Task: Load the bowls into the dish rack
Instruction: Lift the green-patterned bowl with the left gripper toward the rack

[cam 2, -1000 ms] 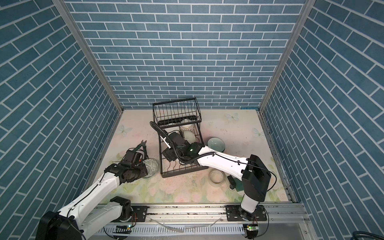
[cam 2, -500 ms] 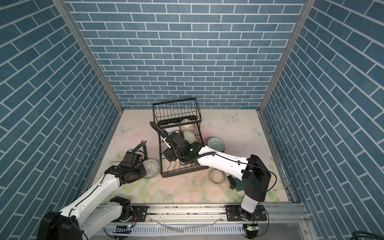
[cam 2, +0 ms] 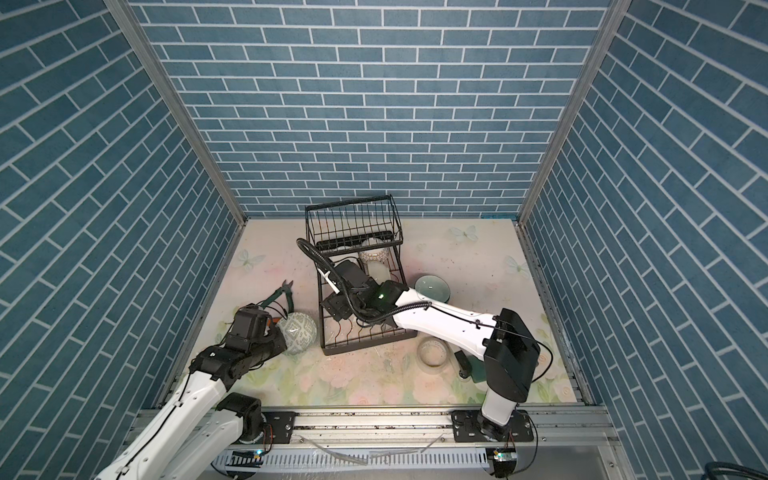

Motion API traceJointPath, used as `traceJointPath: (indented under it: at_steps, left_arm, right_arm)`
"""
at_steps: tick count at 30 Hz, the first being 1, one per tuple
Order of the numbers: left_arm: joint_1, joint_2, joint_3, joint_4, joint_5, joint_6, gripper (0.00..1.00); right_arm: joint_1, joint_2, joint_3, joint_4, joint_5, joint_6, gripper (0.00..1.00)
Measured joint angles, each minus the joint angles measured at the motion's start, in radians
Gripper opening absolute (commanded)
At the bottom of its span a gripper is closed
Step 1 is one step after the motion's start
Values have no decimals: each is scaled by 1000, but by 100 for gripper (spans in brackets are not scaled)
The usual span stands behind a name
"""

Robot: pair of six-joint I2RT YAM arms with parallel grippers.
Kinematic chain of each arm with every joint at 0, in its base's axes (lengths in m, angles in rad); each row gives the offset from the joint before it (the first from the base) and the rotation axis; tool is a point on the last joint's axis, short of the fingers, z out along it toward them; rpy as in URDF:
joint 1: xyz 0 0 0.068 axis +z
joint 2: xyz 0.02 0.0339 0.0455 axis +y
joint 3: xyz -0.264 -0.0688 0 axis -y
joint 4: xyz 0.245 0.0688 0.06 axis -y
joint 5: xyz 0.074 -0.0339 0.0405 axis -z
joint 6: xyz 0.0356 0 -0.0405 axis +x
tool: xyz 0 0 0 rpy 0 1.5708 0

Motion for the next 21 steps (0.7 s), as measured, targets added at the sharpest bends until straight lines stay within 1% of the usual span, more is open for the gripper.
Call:
traceJointPath:
  at_steps: [4, 8, 14, 21]
  left_arm:
    - [0, -98, 1, -6, 2, 6, 0]
    - [0, -132, 9, -15, 12, 10, 0]
    - [0, -108, 35, -3, 45, 10, 0]
    - [0, -24, 51, 58, 89, -1, 0]
  right_arm:
    - [0, 26, 26, -5, -31, 23, 85]
    - [0, 44, 48, -9, -62, 42, 84]
    - [0, 70, 87, -16, -105, 74, 80]
    - [0, 109, 130, -19, -131, 112, 70]
